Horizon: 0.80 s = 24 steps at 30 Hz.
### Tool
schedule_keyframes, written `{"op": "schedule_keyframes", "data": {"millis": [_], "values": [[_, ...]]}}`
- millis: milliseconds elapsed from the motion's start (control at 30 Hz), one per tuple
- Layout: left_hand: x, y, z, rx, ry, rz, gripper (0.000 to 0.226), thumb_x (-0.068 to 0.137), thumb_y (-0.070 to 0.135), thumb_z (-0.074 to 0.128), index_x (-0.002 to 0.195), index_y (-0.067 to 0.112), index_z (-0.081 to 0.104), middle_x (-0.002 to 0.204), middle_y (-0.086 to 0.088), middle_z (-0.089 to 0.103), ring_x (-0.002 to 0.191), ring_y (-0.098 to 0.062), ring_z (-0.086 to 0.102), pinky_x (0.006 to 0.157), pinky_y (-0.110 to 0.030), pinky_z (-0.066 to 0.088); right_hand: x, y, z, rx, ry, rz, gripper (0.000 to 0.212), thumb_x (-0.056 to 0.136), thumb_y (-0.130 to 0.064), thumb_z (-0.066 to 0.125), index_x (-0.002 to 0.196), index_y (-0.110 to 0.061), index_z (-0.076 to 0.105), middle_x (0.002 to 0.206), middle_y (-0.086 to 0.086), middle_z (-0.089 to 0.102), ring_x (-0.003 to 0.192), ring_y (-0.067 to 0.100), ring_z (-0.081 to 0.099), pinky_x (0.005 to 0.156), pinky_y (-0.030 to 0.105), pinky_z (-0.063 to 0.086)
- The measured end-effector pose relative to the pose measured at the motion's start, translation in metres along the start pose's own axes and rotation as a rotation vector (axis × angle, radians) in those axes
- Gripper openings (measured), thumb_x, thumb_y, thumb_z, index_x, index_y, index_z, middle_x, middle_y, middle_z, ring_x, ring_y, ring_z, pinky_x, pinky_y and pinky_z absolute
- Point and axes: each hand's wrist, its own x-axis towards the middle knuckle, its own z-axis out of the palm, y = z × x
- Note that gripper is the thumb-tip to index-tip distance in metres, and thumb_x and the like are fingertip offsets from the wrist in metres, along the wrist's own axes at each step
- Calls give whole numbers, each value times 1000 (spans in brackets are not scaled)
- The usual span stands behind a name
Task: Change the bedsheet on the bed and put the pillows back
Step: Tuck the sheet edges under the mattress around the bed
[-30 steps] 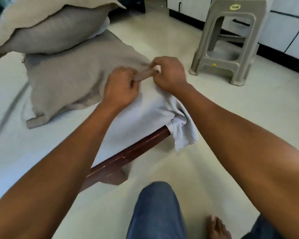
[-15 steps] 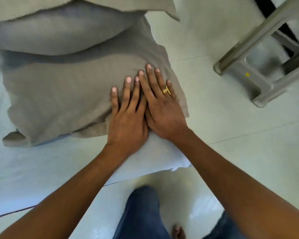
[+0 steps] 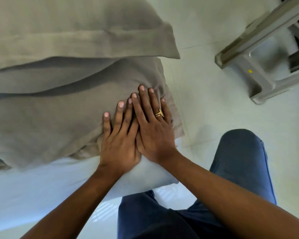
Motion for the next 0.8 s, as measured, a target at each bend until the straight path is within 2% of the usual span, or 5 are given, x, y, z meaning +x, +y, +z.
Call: {"op": "schedule_keyframes", "data": {"millis": [300, 433, 633, 733, 800], "values": [[-5, 6, -2, 28, 145, -14, 67, 94, 25, 41, 157, 4, 29, 168, -16, 13, 156, -36, 4, 123, -63, 4, -8, 3, 7, 100, 77, -74, 74, 101, -35, 38, 164, -18, 3, 171, 8, -8, 158, 26, -10, 124, 54, 8], [-14, 20, -13, 210, 126, -23, 62, 100, 28, 34, 158, 8, 30, 168, -14, 15, 156, -33, 8, 123, -60, 12, -10, 8, 13, 193, 188, -88, 78, 93, -36, 43, 164, -20, 15, 172, 6, 2, 159, 27, 1, 123, 55, 8], [-96, 112, -5, 16, 237, -755, 67, 93, 51, 30, 146, 17, 50, 156, -17, 41, 146, -38, 34, 113, -55, 30, -25, 24, -9, 261, 32, -224, 93, 82, -47, 50, 163, -16, 16, 171, 13, 1, 157, 36, 1, 124, 59, 6], [-122, 154, 12, -63, 202, -819, 73, 97, 59, 9, 160, 26, 27, 168, -6, 20, 155, -31, 14, 121, -56, 18, -45, 47, -20, 313, -61, -285, 83, 88, -44, 55, 159, -14, 26, 171, 15, 3, 157, 35, 0, 125, 58, 5], [-127, 167, 15, -148, 218, -837, 63, 104, 57, 13, 162, 32, 17, 170, 1, 8, 157, -27, 1, 123, -57, 12, -74, 67, -14, 309, -31, -359, 66, 93, -41, 50, 152, -15, 38, 169, 15, 15, 157, 33, 7, 124, 57, 9]]}}
